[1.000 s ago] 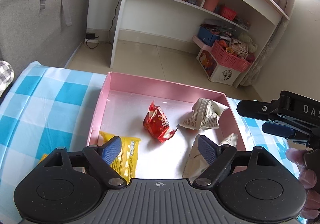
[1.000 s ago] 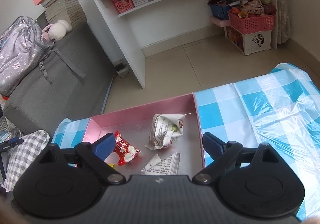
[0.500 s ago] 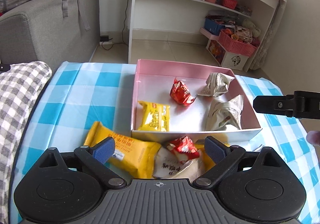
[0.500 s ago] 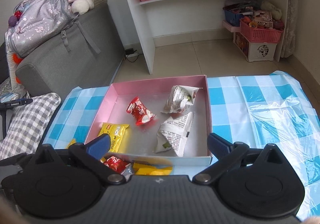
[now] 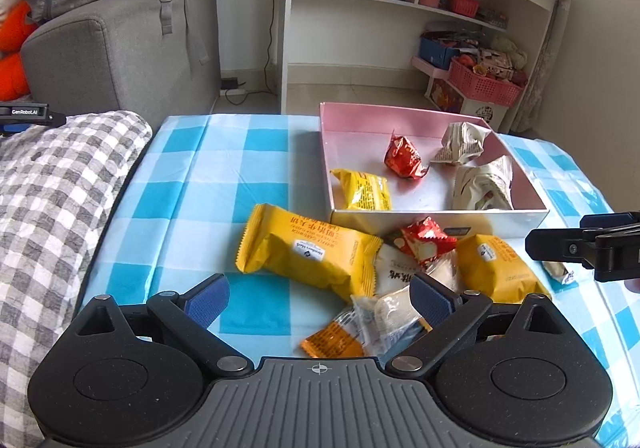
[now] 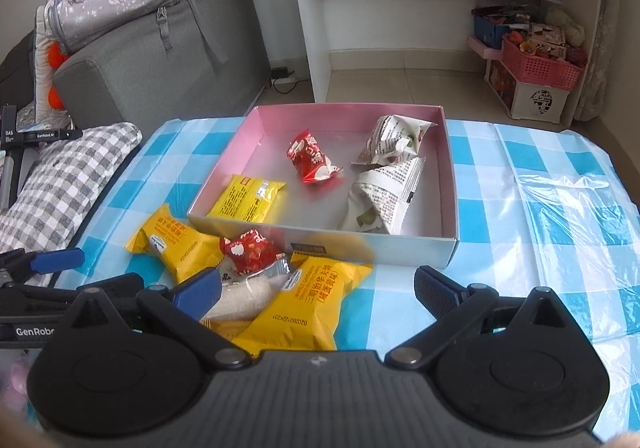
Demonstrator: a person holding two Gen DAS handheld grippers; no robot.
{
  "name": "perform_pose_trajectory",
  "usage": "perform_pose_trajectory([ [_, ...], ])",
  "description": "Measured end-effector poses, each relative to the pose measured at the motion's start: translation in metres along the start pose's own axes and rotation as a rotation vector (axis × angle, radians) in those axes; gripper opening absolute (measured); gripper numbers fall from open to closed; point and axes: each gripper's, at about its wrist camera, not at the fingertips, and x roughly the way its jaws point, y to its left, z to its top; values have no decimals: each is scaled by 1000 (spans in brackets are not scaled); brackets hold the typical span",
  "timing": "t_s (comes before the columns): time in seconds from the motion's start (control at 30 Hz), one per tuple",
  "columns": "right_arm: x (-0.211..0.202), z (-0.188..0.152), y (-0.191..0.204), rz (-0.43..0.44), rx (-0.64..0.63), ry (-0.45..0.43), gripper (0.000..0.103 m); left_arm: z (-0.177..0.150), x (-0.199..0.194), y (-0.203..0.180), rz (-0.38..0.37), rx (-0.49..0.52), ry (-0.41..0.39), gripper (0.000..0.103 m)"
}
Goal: Organize snacks
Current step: 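Withdraw both tools from the box toward the remaining snacks, then grasp the yellow waffle sandwich pack with the right tool while the left tool approaches another yellow pack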
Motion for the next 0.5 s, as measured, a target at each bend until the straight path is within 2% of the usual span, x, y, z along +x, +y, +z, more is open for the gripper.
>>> perform_pose_trajectory([
  [0.27,18,-16,0,-8,12,63,103,-17,3,6,-38,82,28,98],
  [0.5,38,-16,6,-29,55,115,96,-25,10,1,-73,112,74,98],
])
